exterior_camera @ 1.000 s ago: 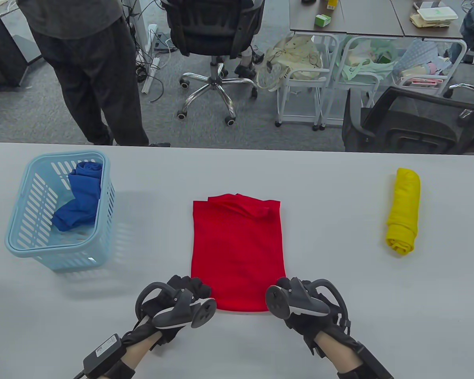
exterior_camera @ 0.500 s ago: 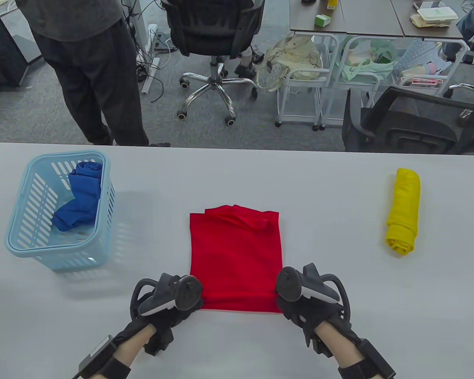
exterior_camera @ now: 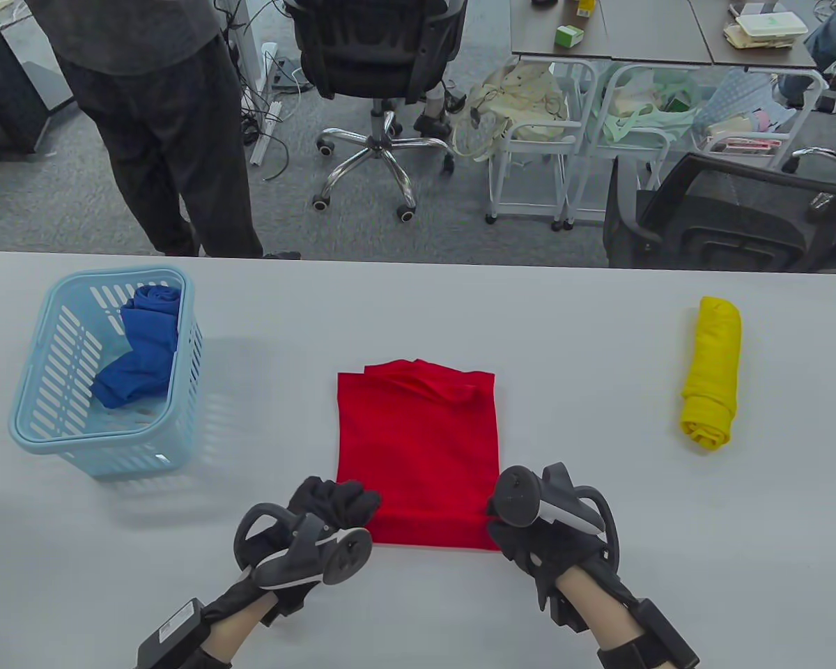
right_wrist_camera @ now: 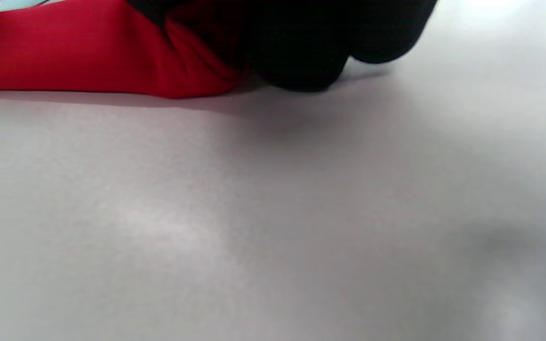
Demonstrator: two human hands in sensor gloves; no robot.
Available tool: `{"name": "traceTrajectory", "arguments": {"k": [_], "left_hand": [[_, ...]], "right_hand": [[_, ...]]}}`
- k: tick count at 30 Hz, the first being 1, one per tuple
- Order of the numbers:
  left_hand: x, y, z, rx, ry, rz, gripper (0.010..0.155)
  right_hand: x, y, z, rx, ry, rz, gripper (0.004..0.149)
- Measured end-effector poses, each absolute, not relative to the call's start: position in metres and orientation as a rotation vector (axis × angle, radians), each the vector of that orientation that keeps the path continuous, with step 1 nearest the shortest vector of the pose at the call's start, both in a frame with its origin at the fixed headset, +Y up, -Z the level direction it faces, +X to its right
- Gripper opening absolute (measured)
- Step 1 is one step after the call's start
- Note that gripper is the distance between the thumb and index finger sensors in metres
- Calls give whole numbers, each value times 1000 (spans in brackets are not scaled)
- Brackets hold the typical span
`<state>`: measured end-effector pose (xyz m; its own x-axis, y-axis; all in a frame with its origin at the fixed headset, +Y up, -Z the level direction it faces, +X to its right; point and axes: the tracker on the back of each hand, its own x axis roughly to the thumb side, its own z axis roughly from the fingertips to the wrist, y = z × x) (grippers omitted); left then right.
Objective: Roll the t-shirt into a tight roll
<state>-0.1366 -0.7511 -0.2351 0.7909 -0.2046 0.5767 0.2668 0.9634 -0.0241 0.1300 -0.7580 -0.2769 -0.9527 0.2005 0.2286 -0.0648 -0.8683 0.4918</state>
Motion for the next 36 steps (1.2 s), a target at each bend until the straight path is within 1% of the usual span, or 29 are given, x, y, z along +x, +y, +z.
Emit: {"name": "traceTrajectory", "arguments": {"k": [2, 3, 4, 6, 7, 8, 9, 10, 11, 13, 14, 15, 17, 18, 19, 22, 23, 25, 27, 29, 32, 33, 36], "left_hand": [[-133, -763, -236, -152, -615, -352, 72], [-134, -766, -238, -146, -611, -381, 72], [-136, -764, -240, -118, -601, -364, 71], [-139, -763, -245, -165, -583, -293, 70], [-140, -764, -246, -175, -575, -256, 70], [-140, -764, -246, -179, -573, -252, 70], [-140, -764, -246, -183, -577, -257, 70], [-139, -763, -245, -177, -579, -263, 71], [-139, -764, -245, -174, -580, -268, 71], [-138, -764, -245, -167, -578, -281, 72], [-139, -763, -245, -165, -575, -286, 72], [-141, -764, -247, -171, -569, -291, 72], [-144, -765, -249, -182, -547, -298, 71], [-145, -765, -250, -166, -541, -321, 70], [-147, -765, -251, -147, -534, -342, 68], [-148, -764, -253, -128, -523, -339, 64], [-148, -762, -253, -118, -521, -338, 61], [-149, -756, -253, -88, -524, -304, 53], [-154, -751, -254, -146, -524, -204, 52], [-162, -748, -258, -242, -504, -46, 52], [-173, -750, -264, -329, -459, 96, 52], [-176, -752, -266, -341, -429, 117, 52], [-182, -754, -272, -344, -384, 57, 52]], "right_hand": [[131, -753, -276, 348, 719, 2895, 44], [132, -750, -274, 312, 700, 2939, 49], [133, -745, -272, 270, 641, 3022, 54], [132, -733, -266, 234, 488, 3158, 58], [129, -725, -261, 252, 401, 3207, 58], [126, -721, -259, 306, 375, 3199, 57], [121, -718, -255, 435, 385, 3140, 57], [115, -718, -252, 567, 445, 3043, 57], [111, -721, -250, 649, 494, 2984, 59], [100, -739, -246, 731, 609, 3019, 64], [98, -746, -246, 735, 653, 3067, 69], [96, -757, -248, 764, 719, 3127, 77], [98, -758, -253, 746, 711, 3115, 77], [99, -759, -256, 709, 731, 3074, 75], [101, -759, -257, 698, 704, 3067, 73], [101, -758, -259, 718, 627, 3107, 65], [101, -756, -260, 715, 620, 3095, 59], [102, -752, -262, 709, 625, 3049, 51], [107, -750, -264, 703, 679, 2958, 48], [115, -750, -266, 672, 760, 2836, 48], [123, -753, -267, 598, 818, 2739, 49], [123, -755, -268, 578, 812, 2742, 51], [123, -758, -268, 511, 802, 2813, 65]]}}
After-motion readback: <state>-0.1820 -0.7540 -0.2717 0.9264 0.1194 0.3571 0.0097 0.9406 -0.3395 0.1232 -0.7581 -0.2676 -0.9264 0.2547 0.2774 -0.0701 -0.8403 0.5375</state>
